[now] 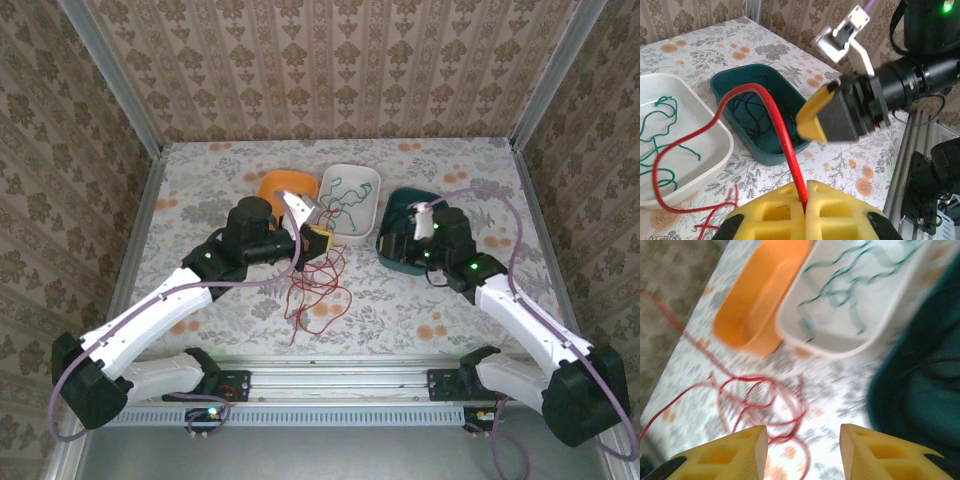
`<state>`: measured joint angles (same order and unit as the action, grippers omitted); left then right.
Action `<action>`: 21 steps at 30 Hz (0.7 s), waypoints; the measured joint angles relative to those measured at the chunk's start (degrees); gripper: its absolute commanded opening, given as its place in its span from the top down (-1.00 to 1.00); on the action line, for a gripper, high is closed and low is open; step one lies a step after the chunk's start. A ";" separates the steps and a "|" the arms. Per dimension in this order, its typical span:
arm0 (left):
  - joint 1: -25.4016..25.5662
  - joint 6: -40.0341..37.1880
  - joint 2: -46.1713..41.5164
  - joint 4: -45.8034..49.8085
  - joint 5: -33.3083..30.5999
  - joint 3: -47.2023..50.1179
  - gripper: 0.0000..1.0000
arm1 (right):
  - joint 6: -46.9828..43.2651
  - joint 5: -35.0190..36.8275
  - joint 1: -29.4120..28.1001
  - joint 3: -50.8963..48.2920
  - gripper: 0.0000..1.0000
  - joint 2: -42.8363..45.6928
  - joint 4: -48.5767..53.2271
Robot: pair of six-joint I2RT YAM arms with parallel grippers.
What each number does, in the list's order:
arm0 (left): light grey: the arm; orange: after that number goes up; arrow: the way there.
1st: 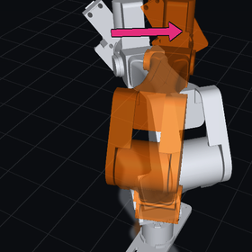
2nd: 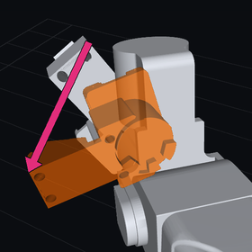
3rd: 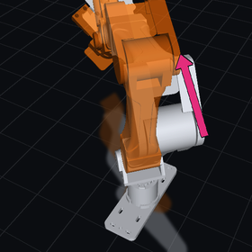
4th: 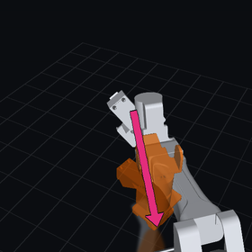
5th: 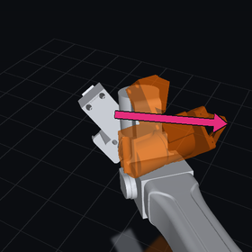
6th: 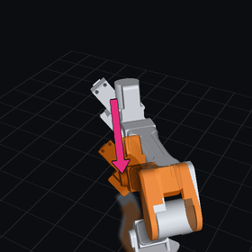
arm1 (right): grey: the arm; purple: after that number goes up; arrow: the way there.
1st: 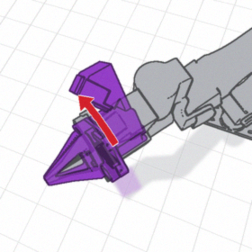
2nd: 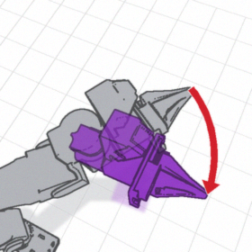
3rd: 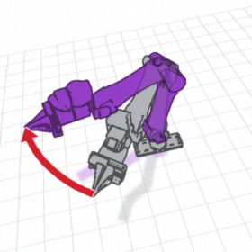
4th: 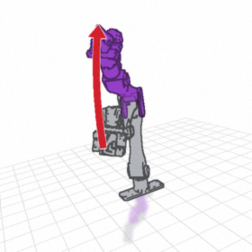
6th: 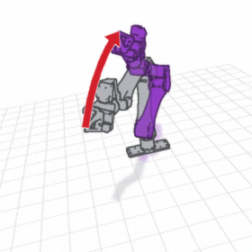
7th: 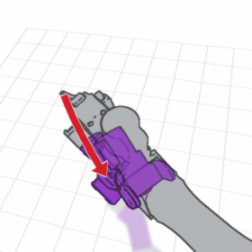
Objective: Untangle the cables
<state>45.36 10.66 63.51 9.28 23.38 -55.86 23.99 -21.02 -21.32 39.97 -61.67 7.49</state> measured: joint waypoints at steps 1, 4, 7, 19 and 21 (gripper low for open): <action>0.00 0.00 -0.11 0.00 0.00 0.00 1.00 | 0.00 -0.83 -1.57 0.39 0.10 -0.87 0.02; 0.00 0.00 -0.24 0.00 0.07 0.00 1.00 | -0.15 -2.03 -5.73 1.95 0.09 -4.02 0.00; 0.33 -0.02 -0.24 0.09 0.31 0.00 1.00 | -0.11 -1.95 -8.07 3.48 0.09 -7.58 -0.50; 1.95 -0.24 -0.24 1.09 1.75 -0.52 1.00 | 0.31 -1.33 -8.74 10.97 0.13 -25.35 -4.72; 2.25 -0.24 -0.37 1.03 2.05 -0.81 1.00 | 0.48 -0.48 -8.81 11.28 0.14 -26.77 -4.72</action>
<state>47.62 10.41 63.13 10.31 25.43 -56.66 24.47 -21.50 -30.13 51.24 -88.44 2.76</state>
